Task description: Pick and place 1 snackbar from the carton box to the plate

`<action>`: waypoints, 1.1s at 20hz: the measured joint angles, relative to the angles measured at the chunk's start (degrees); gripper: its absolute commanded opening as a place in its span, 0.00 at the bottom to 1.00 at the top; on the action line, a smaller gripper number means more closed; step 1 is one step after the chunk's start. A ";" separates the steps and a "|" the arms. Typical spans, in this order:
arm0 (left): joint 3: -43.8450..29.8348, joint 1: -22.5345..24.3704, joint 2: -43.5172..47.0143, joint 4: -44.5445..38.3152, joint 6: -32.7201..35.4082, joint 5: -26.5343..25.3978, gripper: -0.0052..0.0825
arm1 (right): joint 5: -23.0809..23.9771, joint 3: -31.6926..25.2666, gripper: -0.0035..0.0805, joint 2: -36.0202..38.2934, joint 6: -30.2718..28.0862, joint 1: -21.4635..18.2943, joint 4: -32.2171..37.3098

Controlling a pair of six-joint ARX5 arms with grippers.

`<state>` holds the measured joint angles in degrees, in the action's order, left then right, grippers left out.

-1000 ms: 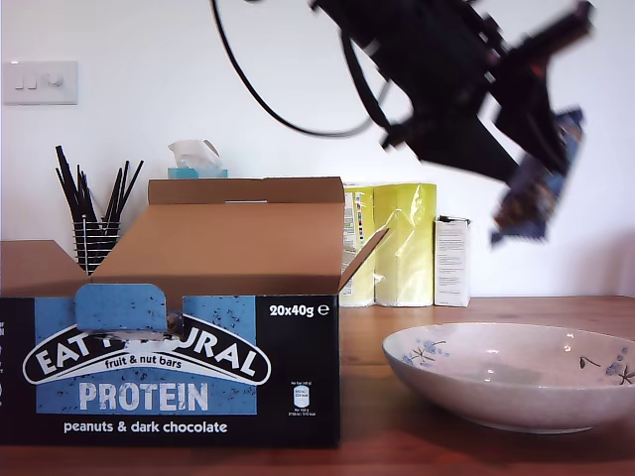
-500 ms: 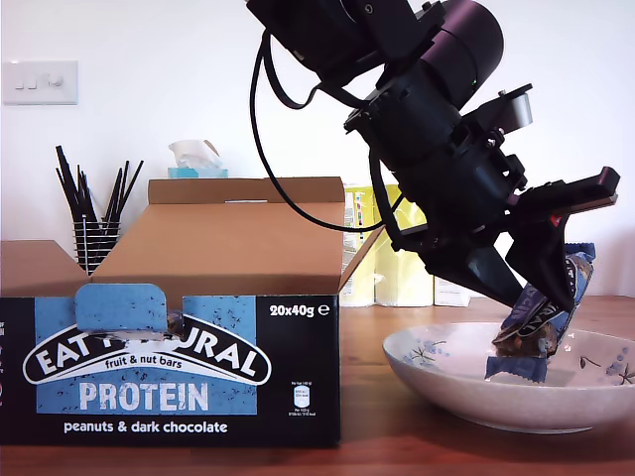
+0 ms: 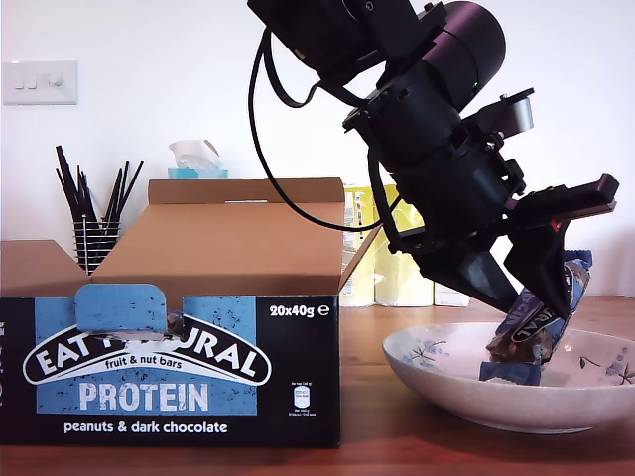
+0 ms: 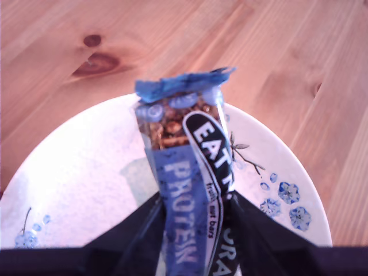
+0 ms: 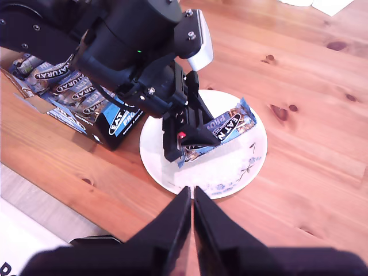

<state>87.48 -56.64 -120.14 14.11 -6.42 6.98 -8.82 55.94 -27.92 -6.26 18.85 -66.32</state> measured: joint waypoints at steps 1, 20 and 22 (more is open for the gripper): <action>0.00 0.00 0.00 0.00 0.00 -0.02 0.41 | 0.00 0.00 0.03 0.00 0.00 0.00 0.31; 15.80 -0.02 0.00 16.11 0.00 2.36 0.04 | 0.00 0.00 0.03 0.00 -0.26 0.00 2.25; 18.73 -0.04 1.05 16.83 0.13 2.62 0.04 | 0.00 0.00 0.03 0.00 -1.36 0.00 2.47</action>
<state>106.21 -56.69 -119.09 30.94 -6.28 9.61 -8.82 55.94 -27.92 -7.62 18.85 -63.86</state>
